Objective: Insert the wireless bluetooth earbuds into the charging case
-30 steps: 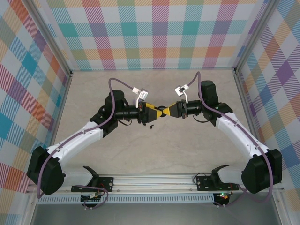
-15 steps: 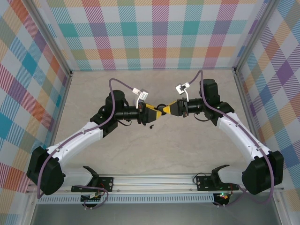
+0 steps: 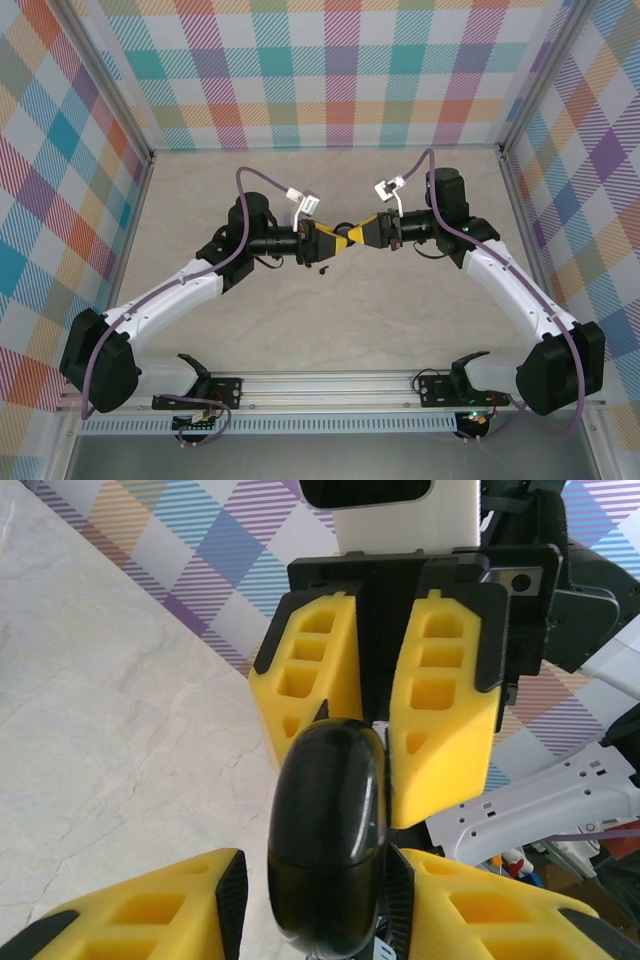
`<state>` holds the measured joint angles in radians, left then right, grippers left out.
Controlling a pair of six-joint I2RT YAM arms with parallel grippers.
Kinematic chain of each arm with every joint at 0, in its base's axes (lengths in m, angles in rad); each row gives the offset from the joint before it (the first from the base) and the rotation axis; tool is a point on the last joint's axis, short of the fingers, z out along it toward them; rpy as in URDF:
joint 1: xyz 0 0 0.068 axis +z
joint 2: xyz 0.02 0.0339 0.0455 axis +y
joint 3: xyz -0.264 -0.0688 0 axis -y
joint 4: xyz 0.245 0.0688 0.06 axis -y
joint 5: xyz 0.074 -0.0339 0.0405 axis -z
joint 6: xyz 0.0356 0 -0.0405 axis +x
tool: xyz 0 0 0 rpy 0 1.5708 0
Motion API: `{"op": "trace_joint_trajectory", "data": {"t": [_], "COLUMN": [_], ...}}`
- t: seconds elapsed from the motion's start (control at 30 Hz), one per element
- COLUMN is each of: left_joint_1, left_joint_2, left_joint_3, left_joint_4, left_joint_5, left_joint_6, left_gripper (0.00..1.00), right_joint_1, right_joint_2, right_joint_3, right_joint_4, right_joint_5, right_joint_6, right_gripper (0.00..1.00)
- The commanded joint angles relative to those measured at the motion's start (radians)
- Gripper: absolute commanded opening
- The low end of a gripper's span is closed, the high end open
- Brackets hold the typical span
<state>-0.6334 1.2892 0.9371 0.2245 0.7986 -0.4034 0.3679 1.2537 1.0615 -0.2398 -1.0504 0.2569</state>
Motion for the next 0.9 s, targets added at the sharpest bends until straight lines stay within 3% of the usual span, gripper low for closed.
{"op": "trace_joint_trajectory", "data": {"t": [0.0,0.47,0.77,0.87], "left_joint_1": [-0.011,-0.014,-0.015,-0.015], "left_joint_2": [0.012,0.01,0.013,0.007], "left_joint_3": [0.011,0.022,0.025,0.028], "left_joint_4": [0.041,0.039,0.031,0.0], "left_joint_5": [0.024,0.023,0.019,-0.004], "left_joint_6": [-0.008,-0.009,-0.003,0.026], "left_gripper": [0.4,0.39,0.13,0.11], "right_joint_1": [0.006,0.019,0.028,0.03], "right_joint_2": [-0.02,-0.016,-0.013,-0.027], "right_joint_3": [0.022,0.024,0.035,0.034], "right_joint_4": [0.02,-0.035,-0.088,-0.087], "right_joint_5": [-0.038,-0.059,-0.035,0.012], "right_joint_6": [-0.01,-0.063,-0.089,-0.072], "right_gripper": [0.23,0.24,0.29,0.32]}}
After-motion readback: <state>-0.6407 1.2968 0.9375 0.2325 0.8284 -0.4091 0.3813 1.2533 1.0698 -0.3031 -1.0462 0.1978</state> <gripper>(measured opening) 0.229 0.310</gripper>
